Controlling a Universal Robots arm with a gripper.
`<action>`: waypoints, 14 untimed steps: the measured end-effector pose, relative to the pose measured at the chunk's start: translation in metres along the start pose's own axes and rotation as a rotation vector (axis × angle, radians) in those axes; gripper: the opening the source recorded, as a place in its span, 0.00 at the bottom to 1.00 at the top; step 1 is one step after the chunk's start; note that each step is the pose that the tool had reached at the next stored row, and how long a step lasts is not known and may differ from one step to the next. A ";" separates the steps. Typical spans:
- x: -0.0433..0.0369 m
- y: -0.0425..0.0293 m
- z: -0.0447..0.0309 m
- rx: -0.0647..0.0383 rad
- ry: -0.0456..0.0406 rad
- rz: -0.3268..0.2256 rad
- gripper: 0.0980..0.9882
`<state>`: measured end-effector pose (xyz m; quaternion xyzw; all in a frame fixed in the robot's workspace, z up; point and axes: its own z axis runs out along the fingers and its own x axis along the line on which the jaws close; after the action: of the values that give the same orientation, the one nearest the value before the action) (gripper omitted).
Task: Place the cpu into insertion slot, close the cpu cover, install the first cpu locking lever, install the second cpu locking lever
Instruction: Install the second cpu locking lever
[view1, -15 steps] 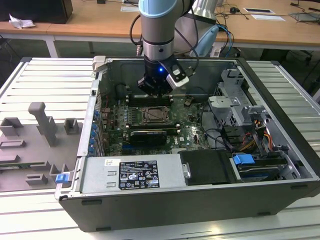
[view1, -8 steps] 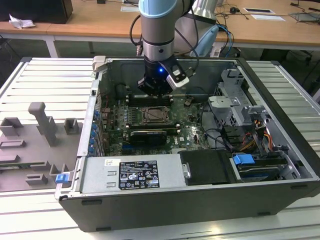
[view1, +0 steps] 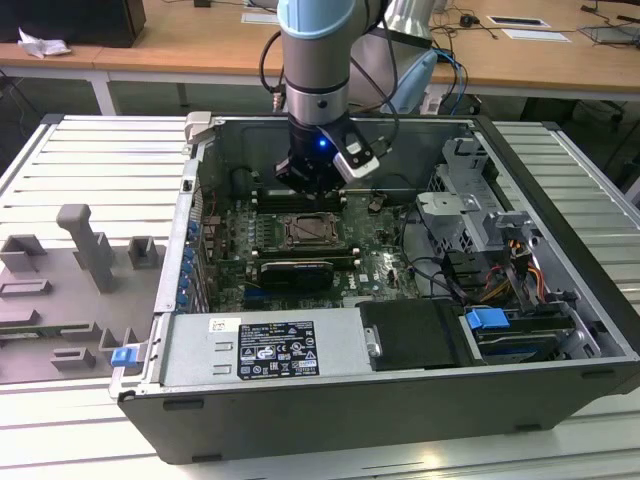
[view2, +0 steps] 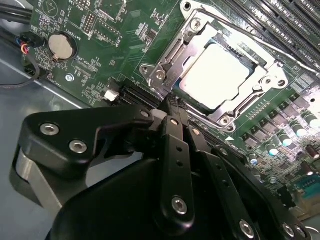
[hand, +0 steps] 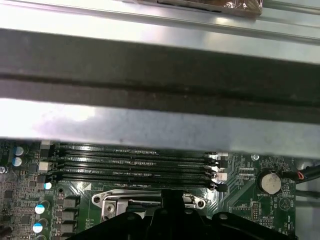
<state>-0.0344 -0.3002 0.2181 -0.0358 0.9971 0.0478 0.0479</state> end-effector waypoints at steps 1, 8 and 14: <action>0.0001 -0.0009 -0.0001 0.000 0.0000 0.000 0.01; -0.0005 -0.0055 -0.0098 0.000 0.0000 0.000 0.01; -0.0003 -0.0201 -0.0202 0.000 0.0001 0.000 0.01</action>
<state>-0.0344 -0.3221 0.2363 -0.0358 0.9971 0.0478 0.0478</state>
